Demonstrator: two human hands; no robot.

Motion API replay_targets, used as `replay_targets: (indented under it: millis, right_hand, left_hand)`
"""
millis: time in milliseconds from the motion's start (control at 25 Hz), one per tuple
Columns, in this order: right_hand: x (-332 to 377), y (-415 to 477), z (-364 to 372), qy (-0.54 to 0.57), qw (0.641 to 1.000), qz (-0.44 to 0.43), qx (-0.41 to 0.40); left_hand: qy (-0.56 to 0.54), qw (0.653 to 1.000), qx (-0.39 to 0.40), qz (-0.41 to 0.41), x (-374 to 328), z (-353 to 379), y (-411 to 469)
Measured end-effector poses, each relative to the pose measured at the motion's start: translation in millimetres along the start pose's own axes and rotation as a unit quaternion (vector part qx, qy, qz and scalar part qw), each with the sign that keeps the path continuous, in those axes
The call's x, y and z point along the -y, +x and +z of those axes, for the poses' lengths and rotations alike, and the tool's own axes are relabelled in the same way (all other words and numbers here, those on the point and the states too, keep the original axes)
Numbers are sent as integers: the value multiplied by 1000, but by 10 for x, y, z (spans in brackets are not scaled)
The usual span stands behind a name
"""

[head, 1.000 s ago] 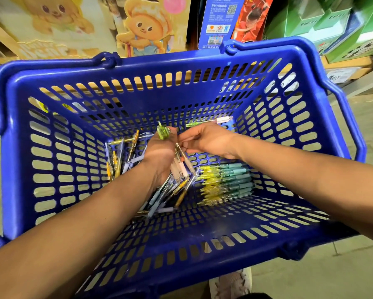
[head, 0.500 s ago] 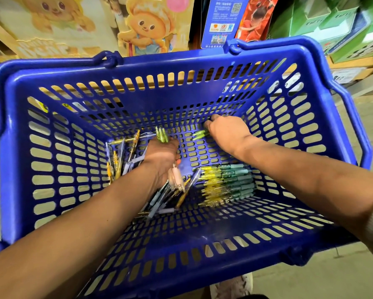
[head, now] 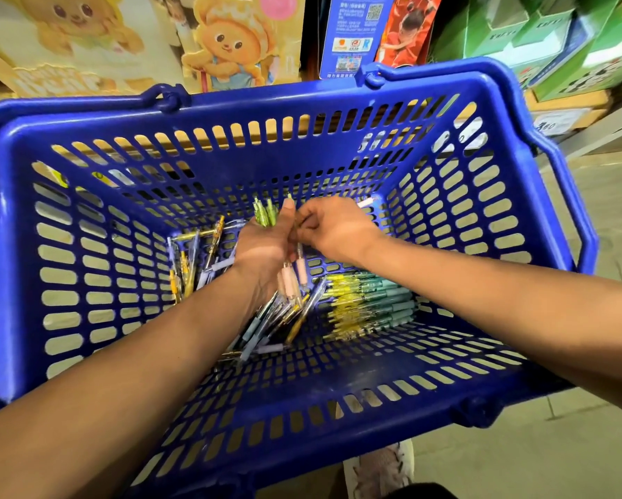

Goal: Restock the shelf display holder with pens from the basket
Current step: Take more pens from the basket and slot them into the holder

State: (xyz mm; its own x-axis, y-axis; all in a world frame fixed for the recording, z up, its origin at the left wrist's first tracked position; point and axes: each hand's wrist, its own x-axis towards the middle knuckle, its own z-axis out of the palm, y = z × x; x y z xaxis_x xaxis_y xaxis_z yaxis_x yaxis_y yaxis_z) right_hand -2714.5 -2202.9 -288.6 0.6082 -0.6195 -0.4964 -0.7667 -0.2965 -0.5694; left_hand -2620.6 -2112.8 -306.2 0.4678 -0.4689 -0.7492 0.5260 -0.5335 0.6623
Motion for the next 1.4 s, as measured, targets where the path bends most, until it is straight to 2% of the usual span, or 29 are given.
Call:
replay_targets:
  millis: [120,160,240,280,320,360,400,440,480,520,600,680,880,1040,1120,1240,1320,1400]
  right_hand:
    - [17,-39,-120,71,995,-8,69]
    - [-2,-62,-154,134,985,-13,106]
    - [-62,-81,-165,304,941,-6,151]
    - [-91,-69,-149,358,922,10,149]
    - [-126,-36,-133,363,922,21,136]
    - [-162,17,-143,297,949,23,106]
    - [-208,88,-177,161,985,9,63]
    - [-272,162,-217,5,999,-19,28]
    - [-331,222,-245,-120,991,-52,14]
    - [-386,272,-267,-200,977,-77,20]
    - [-455,345,-266,-283,953,-99,49]
    - [-482,372,-187,-344,930,-111,65]
    - [-501,442,-123,-356,916,-156,98]
    - [-456,437,-177,-308,934,-145,108]
    - [-381,364,-144,-246,957,-131,88]
    - [-183,246,-89,-62,996,-39,41]
    - [-61,190,-36,70,997,25,39]
    - [10,109,-34,178,980,68,63]
  left_hand:
    - [45,999,18,12,18,-62,1]
    - [54,998,15,15,5,-83,10]
    - [88,995,-24,28,-32,-109,46]
    - [112,992,-47,37,-49,-119,61]
    - [132,988,-62,44,-57,-130,73]
    - [142,986,-68,48,-54,-144,75]
    - [137,987,-66,46,-45,-163,78]
    - [110,991,-57,39,-39,-177,78]
    - [73,996,-41,27,-30,-186,76]
    - [35,999,-22,14,-28,-188,63]
    - [2,1000,-1,-5,-34,-192,34]
    - [15,1000,8,-9,-38,-200,11]
    - [22,999,14,-27,-66,-225,14]
    - [3,999,20,-48,-104,-250,9]
    - [-3,998,36,-61,-172,-272,-18]
    - [9,992,94,-89,-288,-301,-56]
    - [43,987,120,-93,-336,-337,-92]
    - [74,985,127,-94,-378,-362,-134]
